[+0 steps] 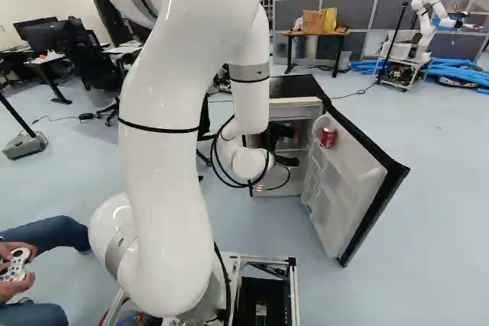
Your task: Grab a drink from the fridge
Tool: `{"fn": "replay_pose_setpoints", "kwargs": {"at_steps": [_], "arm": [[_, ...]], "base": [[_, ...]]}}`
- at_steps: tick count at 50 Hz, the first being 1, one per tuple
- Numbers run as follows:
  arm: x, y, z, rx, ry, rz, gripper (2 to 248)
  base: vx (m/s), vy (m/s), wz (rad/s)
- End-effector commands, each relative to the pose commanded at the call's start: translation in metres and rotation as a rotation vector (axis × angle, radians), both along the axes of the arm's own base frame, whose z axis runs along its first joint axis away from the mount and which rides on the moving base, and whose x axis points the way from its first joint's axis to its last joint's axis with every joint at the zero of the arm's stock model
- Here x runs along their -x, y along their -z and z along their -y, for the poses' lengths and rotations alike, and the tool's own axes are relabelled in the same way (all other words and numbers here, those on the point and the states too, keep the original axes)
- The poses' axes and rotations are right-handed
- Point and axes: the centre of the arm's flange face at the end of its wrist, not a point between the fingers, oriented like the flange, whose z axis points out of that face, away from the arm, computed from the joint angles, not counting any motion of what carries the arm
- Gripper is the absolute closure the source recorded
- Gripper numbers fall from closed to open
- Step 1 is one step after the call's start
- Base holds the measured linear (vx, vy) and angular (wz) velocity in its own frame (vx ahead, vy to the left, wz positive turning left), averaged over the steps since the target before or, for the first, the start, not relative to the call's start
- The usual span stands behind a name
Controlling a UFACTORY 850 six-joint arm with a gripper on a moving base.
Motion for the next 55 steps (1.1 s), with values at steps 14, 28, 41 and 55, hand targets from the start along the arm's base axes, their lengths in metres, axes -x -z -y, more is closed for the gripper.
{"fn": "replay_pose_setpoints", "kwargs": {"at_steps": [14,28,41,55], "arm": [[-0.009,0.017,-0.009,-0.021,-0.150,-0.019,3],[-0.019,0.032,-0.010,-0.031,-0.209,-0.006,3],[-0.032,0.043,-0.008,-0.027,-0.212,0.058,3],[-0.045,0.056,-0.006,-0.025,-0.215,0.112,3]], "base": [[0.000,0.000,0.000],[0.000,0.000,0.000],[0.000,0.000,0.000],[0.000,0.000,0.000]]}}
